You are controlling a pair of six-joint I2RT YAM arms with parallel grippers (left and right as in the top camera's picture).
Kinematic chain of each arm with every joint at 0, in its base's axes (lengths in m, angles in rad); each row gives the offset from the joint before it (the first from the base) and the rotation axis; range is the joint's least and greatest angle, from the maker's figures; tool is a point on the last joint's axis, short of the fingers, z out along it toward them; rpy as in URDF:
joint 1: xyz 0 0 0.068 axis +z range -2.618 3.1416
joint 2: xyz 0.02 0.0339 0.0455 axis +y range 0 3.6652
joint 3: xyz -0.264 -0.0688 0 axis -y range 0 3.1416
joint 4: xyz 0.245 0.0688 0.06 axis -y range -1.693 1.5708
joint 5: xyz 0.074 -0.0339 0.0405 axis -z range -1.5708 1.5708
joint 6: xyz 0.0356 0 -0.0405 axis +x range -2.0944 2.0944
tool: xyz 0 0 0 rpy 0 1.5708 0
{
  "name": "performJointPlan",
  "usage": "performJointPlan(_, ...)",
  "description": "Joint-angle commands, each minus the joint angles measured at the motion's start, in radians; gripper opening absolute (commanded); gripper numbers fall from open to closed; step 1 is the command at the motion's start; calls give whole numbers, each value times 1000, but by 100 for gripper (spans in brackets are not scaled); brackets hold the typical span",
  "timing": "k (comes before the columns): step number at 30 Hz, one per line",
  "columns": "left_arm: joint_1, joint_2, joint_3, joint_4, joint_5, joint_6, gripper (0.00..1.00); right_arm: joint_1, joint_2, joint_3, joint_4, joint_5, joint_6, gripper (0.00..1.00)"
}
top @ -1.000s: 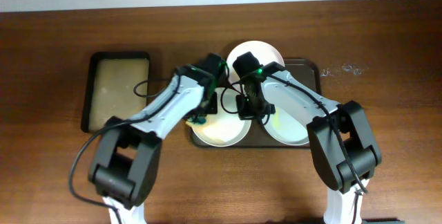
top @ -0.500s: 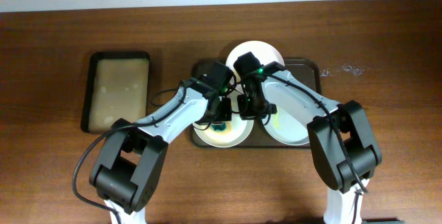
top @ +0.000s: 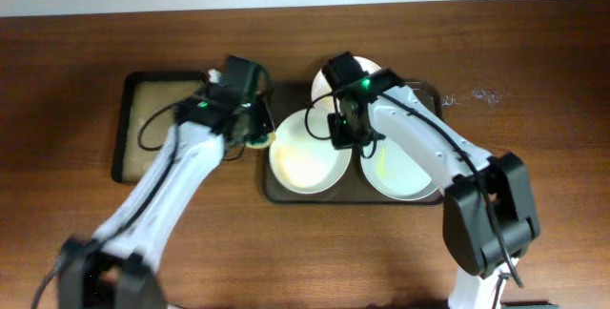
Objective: Clean dirty plates on tray and stack at the side
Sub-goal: 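Lift the pink plate with the right gripper and place it at the right side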
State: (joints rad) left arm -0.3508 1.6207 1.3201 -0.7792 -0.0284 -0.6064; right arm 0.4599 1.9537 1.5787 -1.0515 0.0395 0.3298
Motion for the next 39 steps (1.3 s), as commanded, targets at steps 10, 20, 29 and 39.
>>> performJointPlan(10,106,-110,7,-28,315,137,0,153,-46,285,-278,806,-55,4)
performJointPlan(20,105,-110,7,-60,313,138,0,369,-46,286,-276,1153,-167,4)
performJointPlan(29,105,-110,7,-60,313,138,0,332,-46,286,-263,1042,-95,4)
performJointPlan(39,105,-110,6,-68,311,138,0,-442,-19,263,-148,-106,-36,4)
